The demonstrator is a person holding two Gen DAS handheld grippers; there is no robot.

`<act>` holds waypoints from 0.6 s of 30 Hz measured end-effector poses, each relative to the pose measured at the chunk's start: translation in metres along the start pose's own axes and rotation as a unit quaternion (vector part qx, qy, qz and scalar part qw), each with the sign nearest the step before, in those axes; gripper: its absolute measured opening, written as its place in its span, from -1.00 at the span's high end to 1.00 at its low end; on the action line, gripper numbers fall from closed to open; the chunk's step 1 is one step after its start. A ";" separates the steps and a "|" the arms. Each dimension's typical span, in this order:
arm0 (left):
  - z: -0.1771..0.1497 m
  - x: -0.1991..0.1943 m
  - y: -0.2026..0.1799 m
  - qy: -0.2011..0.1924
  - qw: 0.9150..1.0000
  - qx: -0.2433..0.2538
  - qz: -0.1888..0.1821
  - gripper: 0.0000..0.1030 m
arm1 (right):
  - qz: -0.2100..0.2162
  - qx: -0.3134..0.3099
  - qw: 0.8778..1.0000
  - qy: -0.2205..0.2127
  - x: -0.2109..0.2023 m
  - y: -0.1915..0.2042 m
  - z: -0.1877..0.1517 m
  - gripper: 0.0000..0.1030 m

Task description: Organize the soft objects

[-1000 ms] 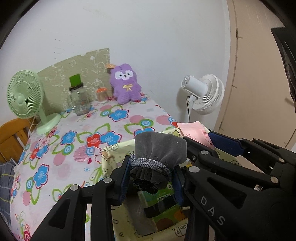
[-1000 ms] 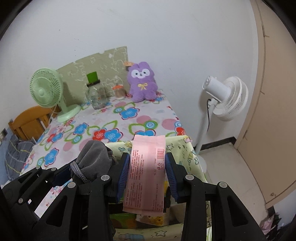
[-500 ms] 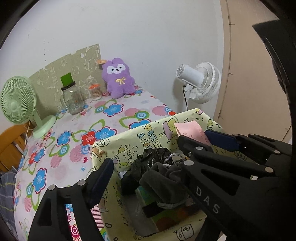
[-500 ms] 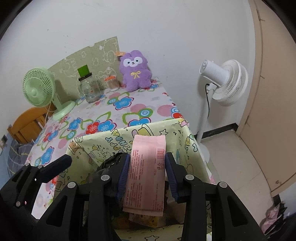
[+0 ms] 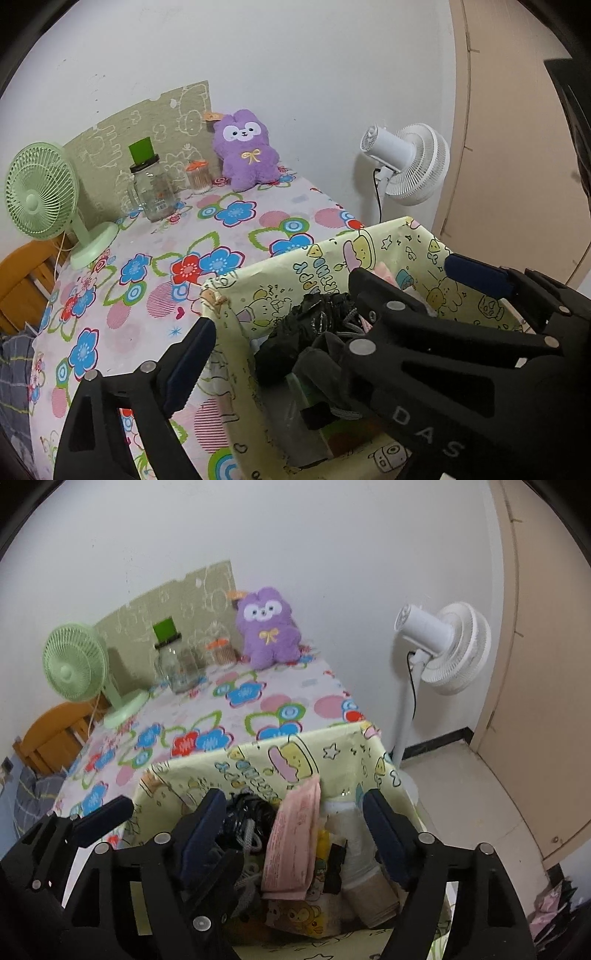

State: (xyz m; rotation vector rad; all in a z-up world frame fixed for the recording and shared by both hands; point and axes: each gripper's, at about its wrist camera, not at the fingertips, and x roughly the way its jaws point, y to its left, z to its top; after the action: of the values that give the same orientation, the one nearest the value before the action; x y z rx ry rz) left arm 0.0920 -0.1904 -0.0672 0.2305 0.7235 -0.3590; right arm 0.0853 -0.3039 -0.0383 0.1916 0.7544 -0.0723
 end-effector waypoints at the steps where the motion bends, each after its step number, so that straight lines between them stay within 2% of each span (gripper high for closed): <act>1: 0.000 -0.001 0.001 0.000 1.000 -0.002 0.001 -0.85 | -0.001 -0.001 1.000 0.000 -0.001 0.001 0.000 -0.60; 5: -0.002 -0.011 0.010 -0.005 1.000 -0.014 0.004 -0.94 | 0.000 -0.010 1.000 -0.001 -0.008 0.010 -0.001 -0.61; 10: -0.006 -0.026 0.022 -0.012 1.000 -0.027 0.011 -0.99 | -0.004 -0.007 1.000 -0.026 -0.025 0.021 -0.003 -0.89; 18: -0.016 -0.056 0.045 -0.036 0.998 -0.047 0.029 -0.99 | 0.011 -0.018 0.999 -0.047 -0.051 0.046 -0.007 -0.92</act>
State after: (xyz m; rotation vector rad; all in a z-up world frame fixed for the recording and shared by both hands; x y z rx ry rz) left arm 0.0612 -0.1302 -0.0371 0.1483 0.6595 -0.2750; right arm 0.0496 -0.2581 -0.0017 0.1624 0.6600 -0.0459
